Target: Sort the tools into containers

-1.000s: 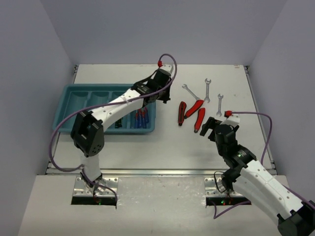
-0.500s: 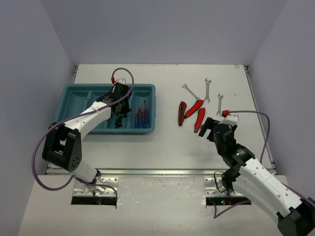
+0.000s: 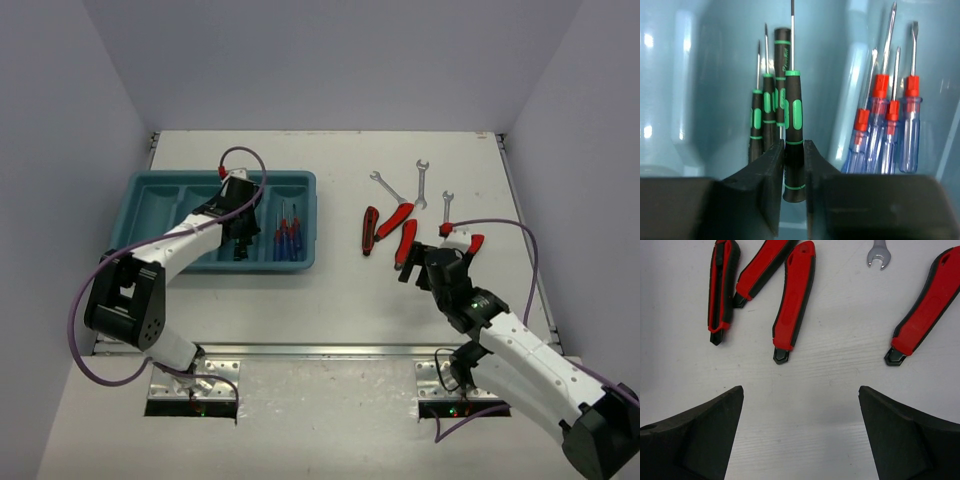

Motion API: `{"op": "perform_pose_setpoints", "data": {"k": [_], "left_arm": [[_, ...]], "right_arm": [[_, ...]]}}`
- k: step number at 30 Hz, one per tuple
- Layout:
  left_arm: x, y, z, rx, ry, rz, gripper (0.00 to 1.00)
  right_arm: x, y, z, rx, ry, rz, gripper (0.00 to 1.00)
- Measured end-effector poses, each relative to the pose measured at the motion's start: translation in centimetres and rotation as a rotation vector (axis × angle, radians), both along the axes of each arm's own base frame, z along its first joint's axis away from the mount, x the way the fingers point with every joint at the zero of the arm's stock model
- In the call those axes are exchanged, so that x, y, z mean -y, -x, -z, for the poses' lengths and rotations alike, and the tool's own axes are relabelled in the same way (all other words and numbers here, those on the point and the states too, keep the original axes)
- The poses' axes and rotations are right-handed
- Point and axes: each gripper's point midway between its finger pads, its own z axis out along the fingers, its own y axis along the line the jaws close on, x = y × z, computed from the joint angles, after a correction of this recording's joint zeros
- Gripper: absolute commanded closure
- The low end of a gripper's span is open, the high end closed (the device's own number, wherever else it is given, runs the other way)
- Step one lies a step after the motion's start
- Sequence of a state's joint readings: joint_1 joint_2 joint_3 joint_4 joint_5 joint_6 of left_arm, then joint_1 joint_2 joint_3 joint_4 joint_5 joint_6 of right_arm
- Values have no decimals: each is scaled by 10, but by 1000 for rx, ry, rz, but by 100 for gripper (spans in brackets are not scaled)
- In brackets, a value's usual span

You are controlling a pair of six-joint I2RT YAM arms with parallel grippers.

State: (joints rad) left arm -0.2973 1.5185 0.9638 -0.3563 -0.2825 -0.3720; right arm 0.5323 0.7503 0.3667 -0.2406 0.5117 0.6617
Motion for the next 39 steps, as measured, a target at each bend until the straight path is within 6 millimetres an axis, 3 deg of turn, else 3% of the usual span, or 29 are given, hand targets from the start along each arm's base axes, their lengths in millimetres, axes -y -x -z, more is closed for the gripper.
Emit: {"op": "perform_pose_setpoints", "data": {"k": [2,6,8,9,15,23,27,30,35,39], "left_arm": [[-2,-2,-1,7,-4,-7,40],[-4,-3,-2,13,-12,-13,28],[-3,0,-6,24,3,-8,3],[-1,2,-10,33,18,-5,0],[11,18,-50,142,138,31,0],[25,57,-135,355,302,146,0],[28,77,-152,385,331,200,0],[29,92,-151,367,318,250,0],[29,103,-149,366,310,294,0],[30,112,-138,352,310,313,0]], "right_arm": [[-1,0,1,-8,7,-4,1],[-2,-1,3,-22,15,-10,1],[-2,-2,5,-32,24,-12,1],[-2,-3,6,-42,31,-13,1],[0,-7,18,-113,85,-5,1],[5,-24,39,-286,102,37,6],[1,-44,43,-339,92,33,12],[3,-63,51,-398,82,40,18],[10,-91,77,-467,49,63,54],[-6,-104,82,-461,-6,6,79]]}}
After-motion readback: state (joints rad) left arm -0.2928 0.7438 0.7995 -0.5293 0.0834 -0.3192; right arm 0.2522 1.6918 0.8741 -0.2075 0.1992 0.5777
